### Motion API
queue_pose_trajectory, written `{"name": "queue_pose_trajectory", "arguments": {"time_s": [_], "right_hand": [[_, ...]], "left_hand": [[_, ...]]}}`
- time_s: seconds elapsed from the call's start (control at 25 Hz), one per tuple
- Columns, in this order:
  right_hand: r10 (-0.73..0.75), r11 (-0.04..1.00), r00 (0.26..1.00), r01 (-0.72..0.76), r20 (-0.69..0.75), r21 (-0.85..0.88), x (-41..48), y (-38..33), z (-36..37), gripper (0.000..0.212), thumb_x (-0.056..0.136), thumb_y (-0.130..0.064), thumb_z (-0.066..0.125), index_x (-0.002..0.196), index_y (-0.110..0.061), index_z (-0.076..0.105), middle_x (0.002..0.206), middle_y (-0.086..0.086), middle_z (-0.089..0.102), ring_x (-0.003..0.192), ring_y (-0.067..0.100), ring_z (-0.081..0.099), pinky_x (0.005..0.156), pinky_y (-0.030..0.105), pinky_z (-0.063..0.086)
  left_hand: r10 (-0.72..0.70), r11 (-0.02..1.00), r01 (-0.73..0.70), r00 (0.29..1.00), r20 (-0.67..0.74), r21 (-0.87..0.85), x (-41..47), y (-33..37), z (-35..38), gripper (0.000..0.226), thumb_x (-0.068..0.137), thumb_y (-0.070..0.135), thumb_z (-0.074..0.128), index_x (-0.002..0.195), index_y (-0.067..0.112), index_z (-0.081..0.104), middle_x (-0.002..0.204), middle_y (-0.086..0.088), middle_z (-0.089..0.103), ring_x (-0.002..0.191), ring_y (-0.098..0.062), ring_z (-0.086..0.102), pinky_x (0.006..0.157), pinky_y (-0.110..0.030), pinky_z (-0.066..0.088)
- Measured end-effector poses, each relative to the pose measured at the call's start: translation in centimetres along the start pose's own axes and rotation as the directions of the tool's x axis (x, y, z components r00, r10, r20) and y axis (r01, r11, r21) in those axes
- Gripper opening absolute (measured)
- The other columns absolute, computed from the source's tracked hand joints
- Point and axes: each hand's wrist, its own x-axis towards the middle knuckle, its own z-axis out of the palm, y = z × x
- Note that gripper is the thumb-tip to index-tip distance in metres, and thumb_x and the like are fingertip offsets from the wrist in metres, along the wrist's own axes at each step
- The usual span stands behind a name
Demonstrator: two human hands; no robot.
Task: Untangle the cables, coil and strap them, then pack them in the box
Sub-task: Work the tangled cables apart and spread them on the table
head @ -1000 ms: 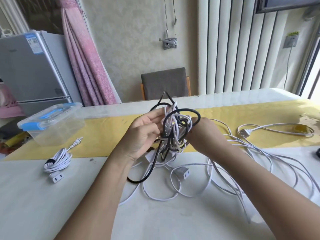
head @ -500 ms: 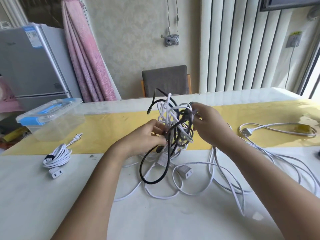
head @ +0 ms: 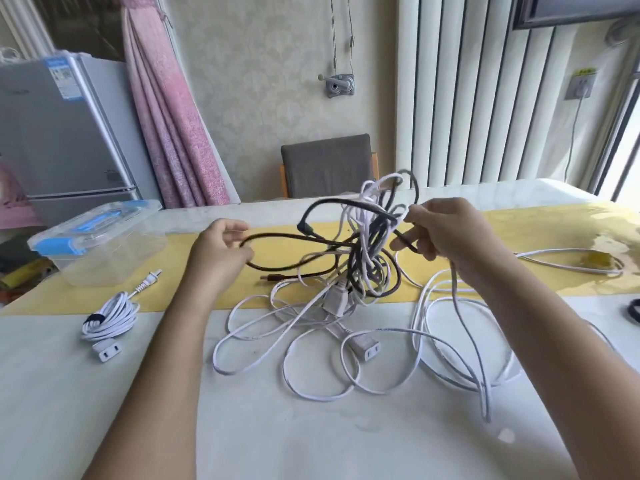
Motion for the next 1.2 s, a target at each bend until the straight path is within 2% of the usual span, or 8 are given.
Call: {"name": "queue_pose_trajectory", "arguments": {"time_s": [0.16, 0.36, 0.6, 0.8, 0.92, 1.0, 1.12, 1.2], "right_hand": [[0.140, 0.985, 0.990, -0.141, 0.018, 0.100, -0.3, -0.4, 0.1, 0.024, 0.098, -0.008, 0.041, 0.077, -0.003, 0.051, 0.046, 0.007, 0.063, 0.030, 0.011, 0.044, 0.034, 0.017, 0.039], [0.165, 0.965, 0.986, -0.164, 0.013, 0.207, -0.4, -0.7, 0.5, 0.027, 0.101, -0.011, 0.037, 0.080, -0.002, 0.050, 0.044, 0.008, 0.062, 0.030, 0.012, 0.048, 0.034, 0.018, 0.042], [0.110, 0.964, 0.992, -0.123, 0.068, 0.237, -1.0, -1.0, 1.1, 0.021, 0.101, -0.009, 0.037, 0.084, -0.002, 0.048, 0.046, 0.009, 0.063, 0.033, 0.014, 0.052, 0.036, 0.021, 0.046], [0.002, 0.982, 0.982, -0.038, 0.189, 0.188, -1.5, -0.8, 1.7, 0.016, 0.097, -0.012, 0.053, 0.084, -0.003, 0.049, 0.051, 0.007, 0.065, 0.036, 0.012, 0.053, 0.040, 0.023, 0.050], [-0.055, 0.968, 0.984, 0.011, 0.168, 0.252, -1.3, -0.8, 1.8, 0.016, 0.096, -0.009, 0.054, 0.083, -0.006, 0.046, 0.067, 0.015, 0.067, 0.038, 0.013, 0.053, 0.041, 0.024, 0.049], [-0.066, 0.955, 0.995, 0.040, 0.080, 0.295, -1.2, -0.8, 1.8, 0.017, 0.097, -0.010, 0.052, 0.081, -0.007, 0.045, 0.077, 0.017, 0.068, 0.040, 0.013, 0.054, 0.043, 0.023, 0.049], [-0.095, 0.928, 0.982, 0.028, 0.164, 0.371, -1.6, -1.1, 1.9, 0.019, 0.097, -0.011, 0.051, 0.080, -0.009, 0.044, 0.083, 0.018, 0.072, 0.046, 0.015, 0.055, 0.047, 0.023, 0.050], [-0.085, 0.927, 0.952, -0.032, 0.295, 0.374, -2.0, -1.3, 2.1, 0.020, 0.096, -0.010, 0.051, 0.078, -0.009, 0.043, 0.072, 0.015, 0.072, 0.042, 0.014, 0.052, 0.043, 0.021, 0.045]], "left_hand": [[0.496, 0.868, -0.493, 0.866, -0.070, 0.056, -3.8, 3.3, 1.6, 0.032, 0.071, 0.000, 0.065, 0.077, 0.023, 0.043, 0.073, 0.010, 0.042, 0.067, -0.007, 0.044, 0.062, -0.017, 0.033], [0.921, 0.388, -0.910, 0.387, -0.035, 0.145, -10.1, 6.4, 5.3, 0.027, 0.073, -0.006, 0.054, 0.055, 0.014, 0.046, 0.054, 0.001, 0.040, 0.054, -0.015, 0.034, 0.053, -0.023, 0.029], [0.432, 0.585, -0.560, 0.828, 0.358, 0.587, -6.7, 3.4, 6.4, 0.042, 0.082, 0.009, 0.051, 0.117, 0.028, 0.062, 0.106, 0.002, 0.058, 0.107, -0.023, 0.051, 0.083, -0.032, 0.026], [0.269, 0.921, -0.354, 0.879, 0.395, 0.162, -7.1, 3.3, 7.4, 0.036, 0.080, 0.052, 0.061, 0.102, 0.024, 0.065, 0.092, 0.004, 0.066, 0.088, -0.015, 0.058, 0.075, -0.026, 0.043], [0.325, 0.912, -0.351, 0.934, 0.147, 0.211, -6.3, 4.0, 6.3, 0.021, 0.084, 0.026, 0.066, 0.073, 0.008, 0.066, 0.056, 0.002, 0.057, 0.056, -0.010, 0.046, 0.052, -0.020, 0.033], [0.195, 0.975, -0.187, 0.979, 0.061, -0.119, -5.4, 4.8, 4.9, 0.024, 0.082, -0.001, 0.058, 0.060, 0.010, 0.059, 0.045, 0.007, 0.054, 0.050, -0.004, 0.045, 0.048, -0.012, 0.034], [-0.015, 0.669, 0.189, 0.970, 0.242, -0.719, -3.1, 5.5, 1.7, 0.034, 0.059, -0.017, 0.030, 0.058, 0.005, 0.055, 0.046, 0.000, 0.057, 0.044, -0.013, 0.056, 0.046, -0.014, 0.044], [-0.101, 0.641, 0.434, 0.865, 0.491, -0.633, -1.3, 4.2, 0.7, 0.027, 0.044, 0.001, 0.038, 0.063, 0.002, 0.057, 0.049, -0.006, 0.055, 0.043, -0.017, 0.053, 0.045, -0.017, 0.043]]}}
